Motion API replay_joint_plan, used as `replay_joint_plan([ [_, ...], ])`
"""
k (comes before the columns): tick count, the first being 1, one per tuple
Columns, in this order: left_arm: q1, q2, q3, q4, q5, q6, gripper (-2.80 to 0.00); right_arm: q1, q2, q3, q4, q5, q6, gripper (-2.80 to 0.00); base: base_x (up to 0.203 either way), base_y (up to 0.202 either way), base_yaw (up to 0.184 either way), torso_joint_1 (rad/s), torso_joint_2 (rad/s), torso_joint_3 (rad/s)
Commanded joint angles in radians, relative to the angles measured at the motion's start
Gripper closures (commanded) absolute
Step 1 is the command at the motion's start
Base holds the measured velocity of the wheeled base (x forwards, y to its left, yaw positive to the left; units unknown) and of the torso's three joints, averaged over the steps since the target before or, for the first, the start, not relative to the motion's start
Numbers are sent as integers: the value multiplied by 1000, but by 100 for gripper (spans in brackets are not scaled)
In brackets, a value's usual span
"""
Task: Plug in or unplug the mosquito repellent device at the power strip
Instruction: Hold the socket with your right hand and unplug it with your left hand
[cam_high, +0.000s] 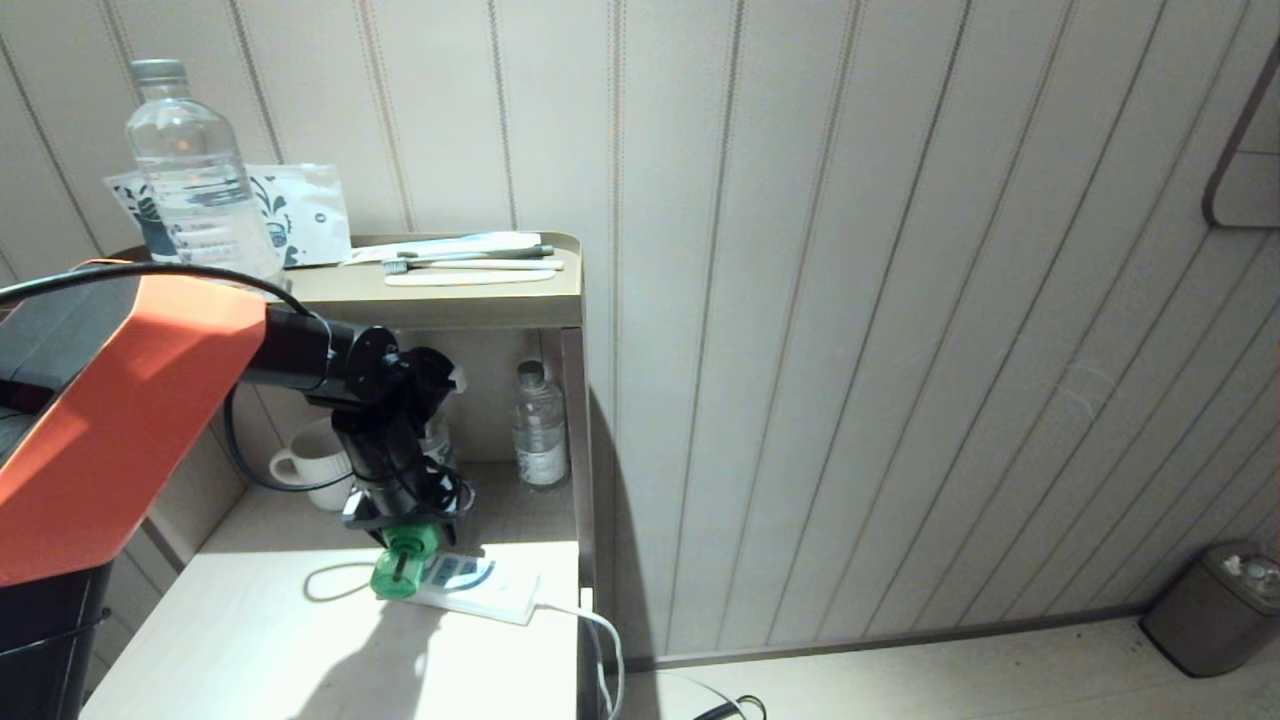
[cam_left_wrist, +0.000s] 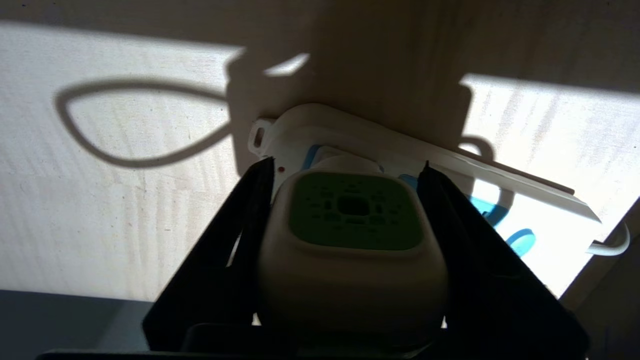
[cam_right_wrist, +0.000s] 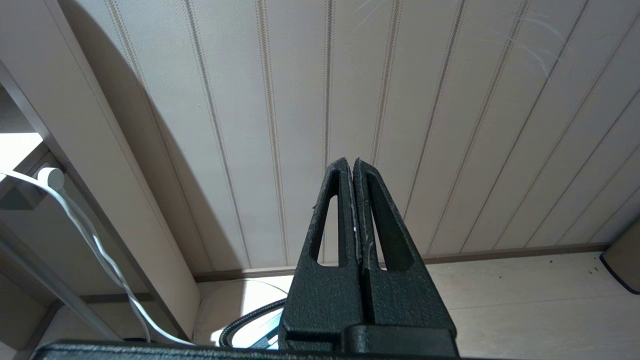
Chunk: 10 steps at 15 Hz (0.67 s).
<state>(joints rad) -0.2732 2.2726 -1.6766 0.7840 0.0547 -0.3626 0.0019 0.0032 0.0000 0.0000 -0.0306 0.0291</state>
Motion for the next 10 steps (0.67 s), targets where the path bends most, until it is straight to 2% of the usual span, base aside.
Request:
replay_joint_plan([
  [1, 0, -2, -8, 8, 2, -3, 0, 0, 0, 0, 0, 0, 0, 0, 0, 0, 0, 0, 0, 0],
  [10, 0, -12, 10, 10, 1, -9, 0, 0, -3, -18, 4, -1, -30, 0, 0, 0, 0, 0, 0, 0],
])
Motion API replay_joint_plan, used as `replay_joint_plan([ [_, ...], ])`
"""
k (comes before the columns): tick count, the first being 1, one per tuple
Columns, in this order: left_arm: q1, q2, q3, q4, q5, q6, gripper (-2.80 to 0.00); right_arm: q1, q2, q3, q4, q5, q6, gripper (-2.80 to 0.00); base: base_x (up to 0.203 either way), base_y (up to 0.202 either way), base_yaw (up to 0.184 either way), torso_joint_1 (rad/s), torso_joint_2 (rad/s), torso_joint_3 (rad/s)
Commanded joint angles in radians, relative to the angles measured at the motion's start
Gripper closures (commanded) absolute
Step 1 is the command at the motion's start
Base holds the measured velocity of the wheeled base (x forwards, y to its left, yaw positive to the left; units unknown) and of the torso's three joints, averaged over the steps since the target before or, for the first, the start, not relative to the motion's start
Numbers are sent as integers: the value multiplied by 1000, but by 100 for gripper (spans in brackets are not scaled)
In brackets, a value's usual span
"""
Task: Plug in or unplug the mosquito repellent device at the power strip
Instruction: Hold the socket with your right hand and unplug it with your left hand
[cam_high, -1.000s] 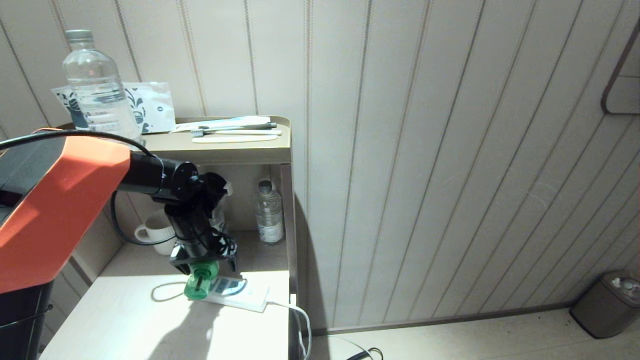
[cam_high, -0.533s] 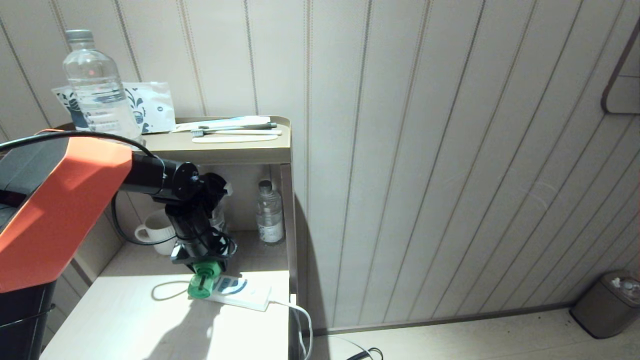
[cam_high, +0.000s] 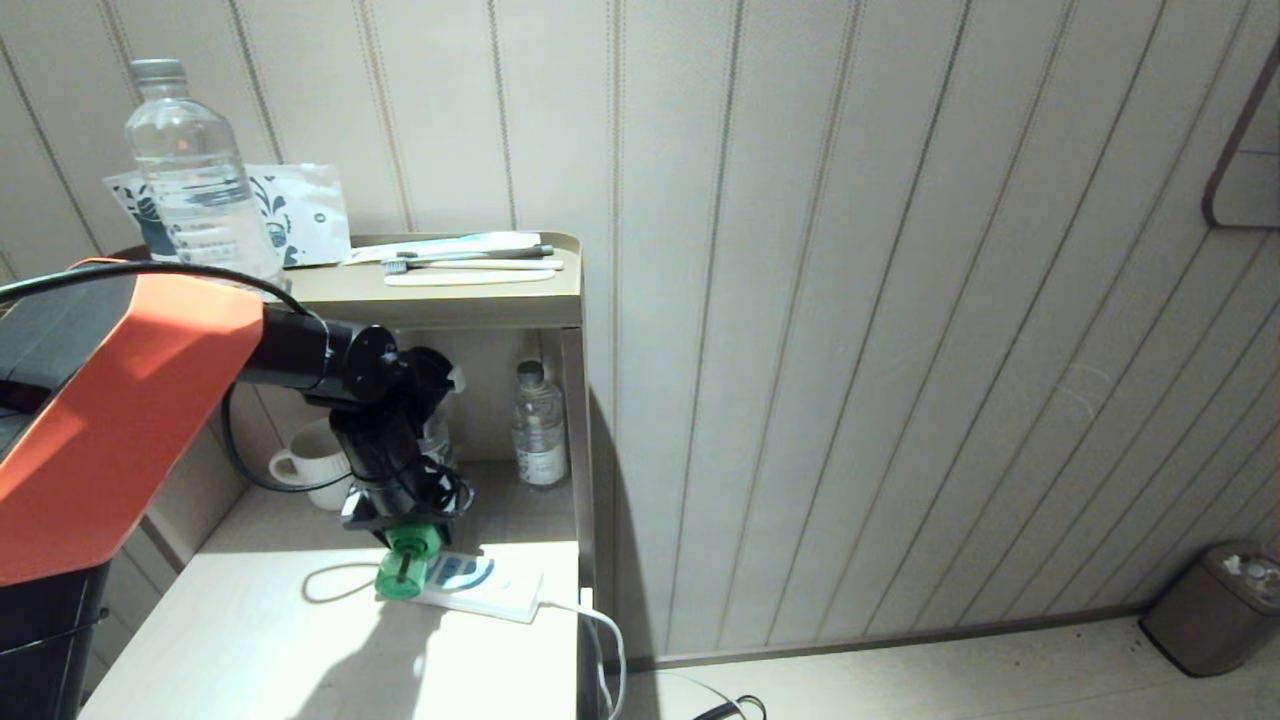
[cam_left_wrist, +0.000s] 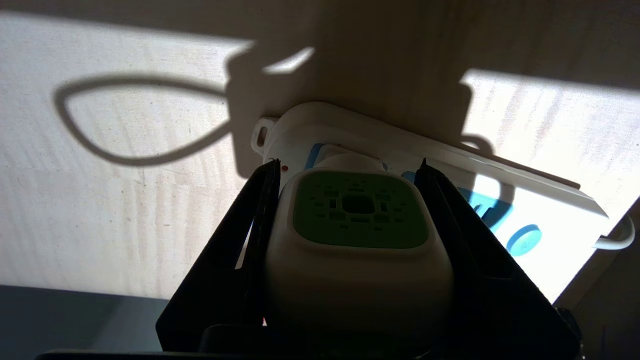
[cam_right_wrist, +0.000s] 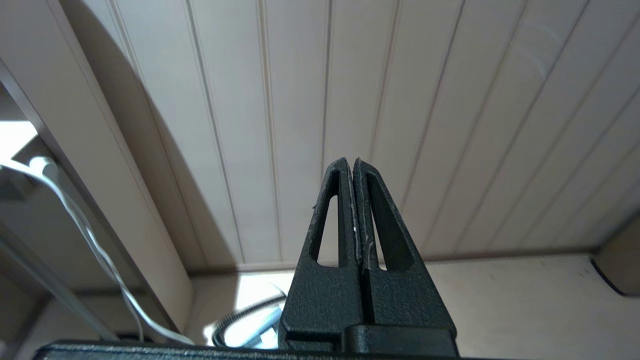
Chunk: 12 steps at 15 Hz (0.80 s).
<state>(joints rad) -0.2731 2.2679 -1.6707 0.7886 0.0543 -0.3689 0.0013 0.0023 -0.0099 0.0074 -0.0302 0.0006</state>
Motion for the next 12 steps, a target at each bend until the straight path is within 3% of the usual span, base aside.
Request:
replay_joint_plan([
  [1, 0, -13, 11, 5, 1, -2, 0, 1, 7, -58, 9, 0, -11, 0, 0, 0, 0, 0, 0, 0],
  [3, 0, -19, 14, 6, 1, -2, 0, 3, 96, -260, 73, 9, -18, 0, 0, 0, 0, 0, 0, 0],
  [6, -1, -33, 20, 4, 1, -2, 0, 37, 395, -485, 122, 36, -7, 0, 0, 0, 0, 0, 0, 0],
  [10, -1, -45, 26, 3, -1, -4, 0, 164, 840, -569, 32, 80, 18, 0, 0, 0, 0, 0, 0, 0],
  [12, -1, -42, 29, 3, -1, -2, 0, 293, 1044, -596, -4, 93, 31, 0, 0, 0, 0, 0, 0, 0],
])
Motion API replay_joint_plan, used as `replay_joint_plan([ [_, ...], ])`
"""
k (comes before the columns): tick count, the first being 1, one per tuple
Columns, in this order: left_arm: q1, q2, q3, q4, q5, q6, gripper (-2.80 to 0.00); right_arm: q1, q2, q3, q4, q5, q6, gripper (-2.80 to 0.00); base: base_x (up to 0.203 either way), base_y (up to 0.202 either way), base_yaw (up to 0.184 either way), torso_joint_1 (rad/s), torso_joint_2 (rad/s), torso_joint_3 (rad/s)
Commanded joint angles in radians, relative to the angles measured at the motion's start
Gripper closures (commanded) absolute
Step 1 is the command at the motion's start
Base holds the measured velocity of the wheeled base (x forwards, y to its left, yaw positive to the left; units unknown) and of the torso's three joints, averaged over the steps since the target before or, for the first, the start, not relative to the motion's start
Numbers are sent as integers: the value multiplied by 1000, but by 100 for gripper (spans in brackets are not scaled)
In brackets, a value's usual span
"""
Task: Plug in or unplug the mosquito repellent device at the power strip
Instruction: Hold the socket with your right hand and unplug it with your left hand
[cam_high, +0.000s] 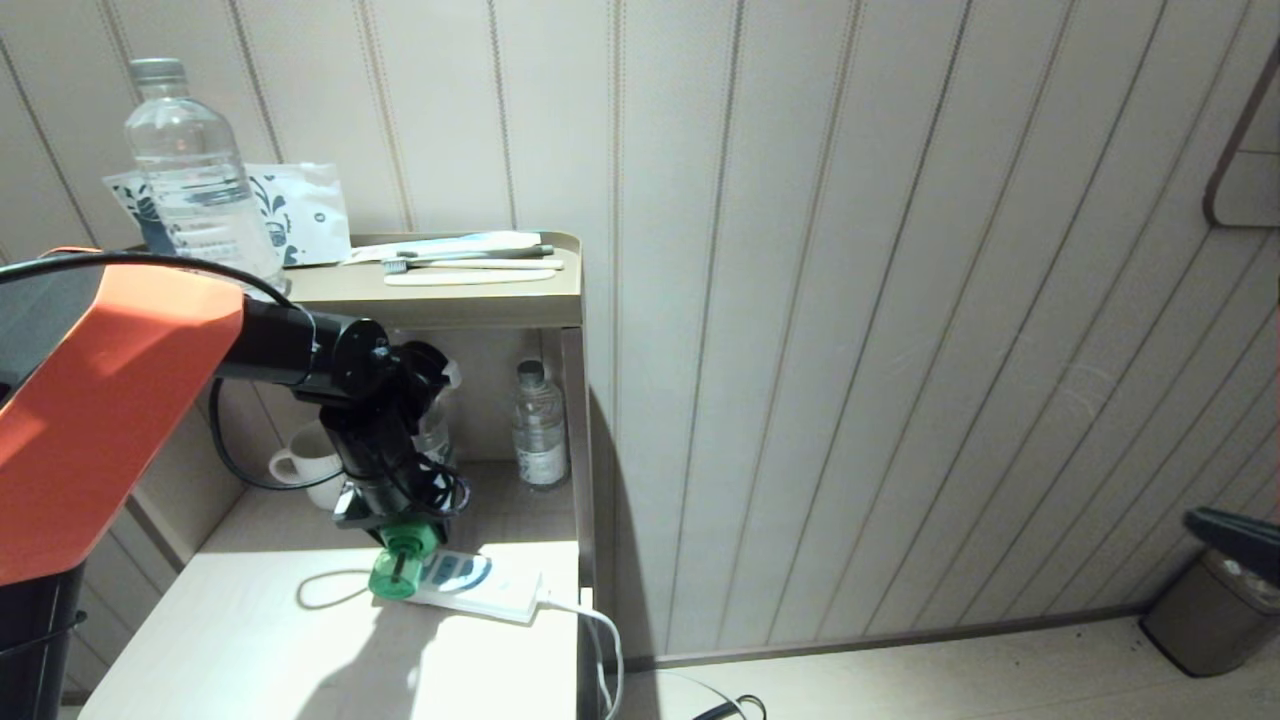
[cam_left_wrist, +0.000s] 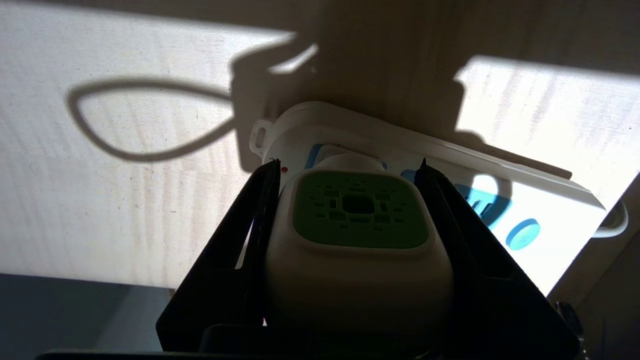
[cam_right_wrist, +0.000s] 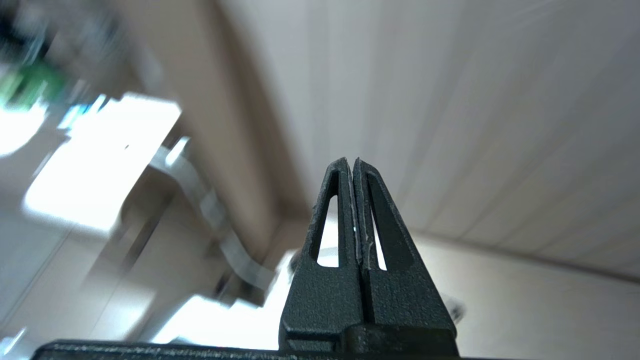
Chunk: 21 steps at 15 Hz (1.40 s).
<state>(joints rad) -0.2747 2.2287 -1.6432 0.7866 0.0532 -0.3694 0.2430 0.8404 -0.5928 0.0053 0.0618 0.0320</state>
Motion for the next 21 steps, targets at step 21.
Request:
replay_joint_plan([
  [21, -45, 9, 0, -4, 0, -5, 0, 605, 1327, -705, -65, -150, 80, 0, 0, 0, 0, 0, 0, 0],
])
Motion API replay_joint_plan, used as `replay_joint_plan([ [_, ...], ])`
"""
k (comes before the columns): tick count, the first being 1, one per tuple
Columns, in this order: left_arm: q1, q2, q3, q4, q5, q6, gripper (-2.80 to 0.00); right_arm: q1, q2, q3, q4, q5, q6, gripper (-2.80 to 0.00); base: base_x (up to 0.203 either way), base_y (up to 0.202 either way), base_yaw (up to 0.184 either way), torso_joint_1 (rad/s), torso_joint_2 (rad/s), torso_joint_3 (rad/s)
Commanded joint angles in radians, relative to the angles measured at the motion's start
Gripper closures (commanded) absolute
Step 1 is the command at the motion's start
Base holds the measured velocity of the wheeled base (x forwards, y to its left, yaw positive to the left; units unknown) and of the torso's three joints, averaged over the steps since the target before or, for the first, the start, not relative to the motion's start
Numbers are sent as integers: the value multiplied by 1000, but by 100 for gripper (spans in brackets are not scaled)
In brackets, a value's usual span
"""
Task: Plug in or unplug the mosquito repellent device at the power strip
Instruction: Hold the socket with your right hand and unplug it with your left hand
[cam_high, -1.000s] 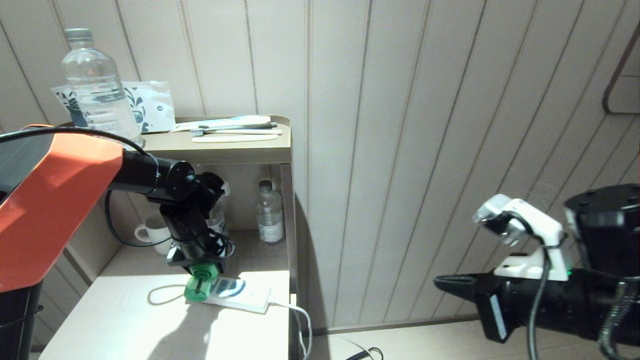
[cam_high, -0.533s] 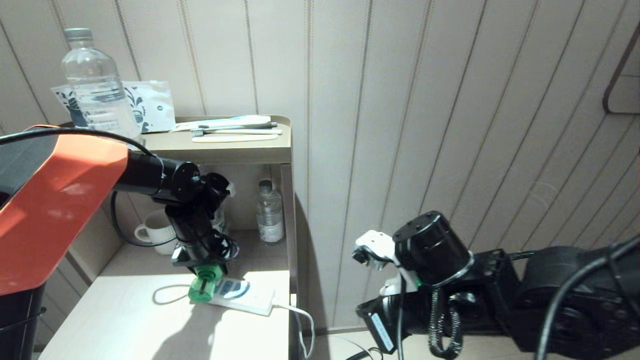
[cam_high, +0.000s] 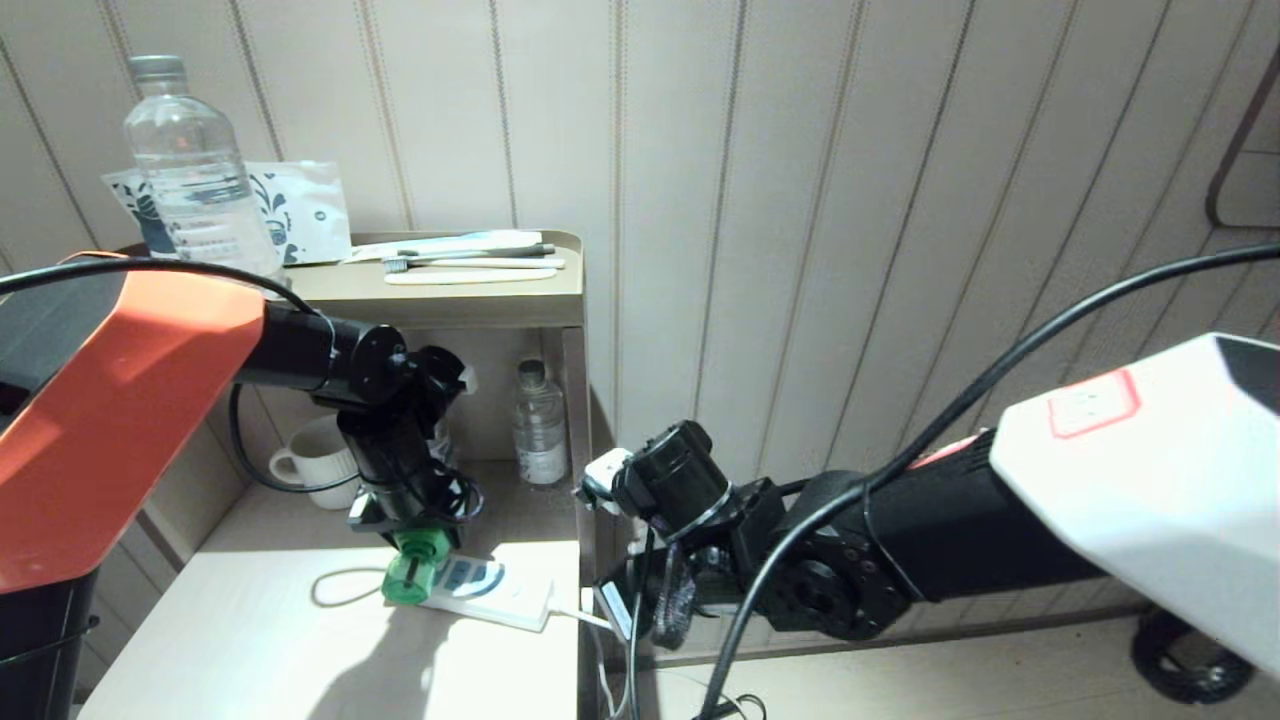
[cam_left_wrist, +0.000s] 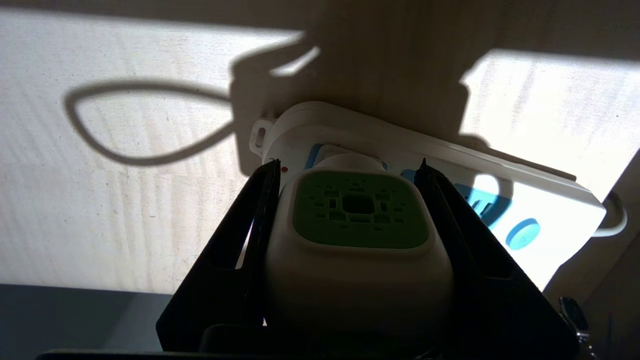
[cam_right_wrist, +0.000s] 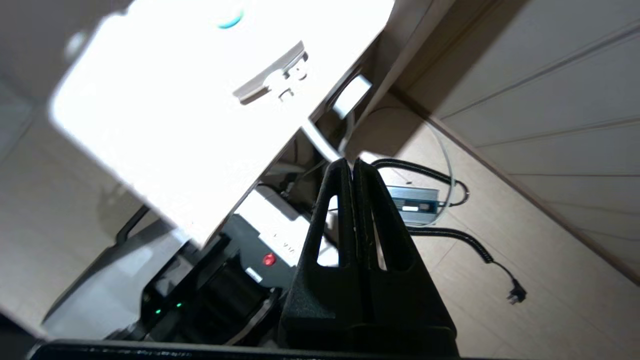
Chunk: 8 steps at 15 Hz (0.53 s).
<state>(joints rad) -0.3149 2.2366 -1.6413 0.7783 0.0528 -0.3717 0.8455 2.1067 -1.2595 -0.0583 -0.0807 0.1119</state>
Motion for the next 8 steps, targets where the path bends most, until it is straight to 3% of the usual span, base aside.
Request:
replay_joint_plan([
  [1, -10, 1, -4, 4, 1, -3, 0, 4, 89, -81, 22, -21, 0, 0, 0, 0, 0, 0, 0, 0],
  [8, -13, -9, -8, 13, 4, 5, 0, 49, 272, -354, 106, -34, -2, 0, 0, 0, 0, 0, 0, 0],
])
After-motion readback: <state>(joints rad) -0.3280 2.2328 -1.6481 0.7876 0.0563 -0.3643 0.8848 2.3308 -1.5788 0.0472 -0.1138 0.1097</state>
